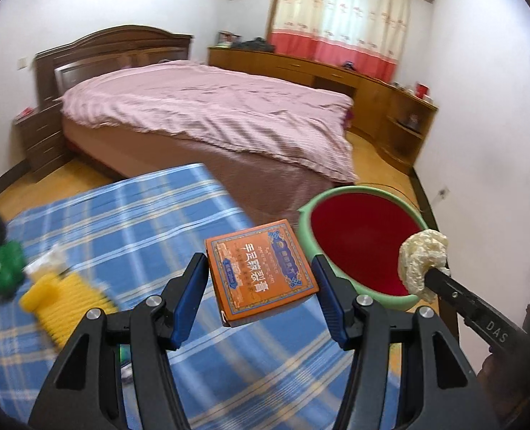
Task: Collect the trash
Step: 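Carry the orange box in the left tool while the right tool carries the paper over the bucket, then open the left tool dropping the box while the right tool releases the paper into the bucket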
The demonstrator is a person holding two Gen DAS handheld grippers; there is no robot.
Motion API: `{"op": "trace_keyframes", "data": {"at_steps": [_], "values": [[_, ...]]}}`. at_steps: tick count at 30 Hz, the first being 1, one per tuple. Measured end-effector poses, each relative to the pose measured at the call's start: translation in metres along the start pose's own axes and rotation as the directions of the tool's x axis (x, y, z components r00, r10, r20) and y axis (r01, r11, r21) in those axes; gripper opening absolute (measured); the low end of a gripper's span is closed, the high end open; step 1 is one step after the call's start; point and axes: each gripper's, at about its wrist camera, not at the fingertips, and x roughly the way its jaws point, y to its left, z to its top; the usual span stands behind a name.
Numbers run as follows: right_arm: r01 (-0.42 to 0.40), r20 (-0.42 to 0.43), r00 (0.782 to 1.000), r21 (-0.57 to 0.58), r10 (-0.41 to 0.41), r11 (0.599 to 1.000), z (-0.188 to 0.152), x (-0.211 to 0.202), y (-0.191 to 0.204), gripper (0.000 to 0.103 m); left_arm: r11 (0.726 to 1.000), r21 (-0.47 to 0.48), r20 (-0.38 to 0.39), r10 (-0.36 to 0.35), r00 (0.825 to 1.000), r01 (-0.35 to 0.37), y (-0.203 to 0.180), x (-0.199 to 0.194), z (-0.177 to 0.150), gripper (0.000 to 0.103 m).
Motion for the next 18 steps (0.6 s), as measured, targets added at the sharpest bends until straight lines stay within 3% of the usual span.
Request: {"op": "trace_keyframes", "data": {"at_steps": [8, 18], "values": [[0.065, -0.002, 0.998, 0.045, -0.065, 0.997, 0.018, 0.018, -0.043, 0.012, 0.994, 0.069, -0.039, -0.081, 0.996, 0.084, -0.048, 0.051, 0.013, 0.060], [0.104, -0.047, 0.994, 0.089, -0.100, 0.991, 0.022, 0.048, -0.078, 0.013, 0.984, 0.086, -0.115, -0.147, 0.982, 0.158, -0.084, 0.103, 0.010, 0.061]]}}
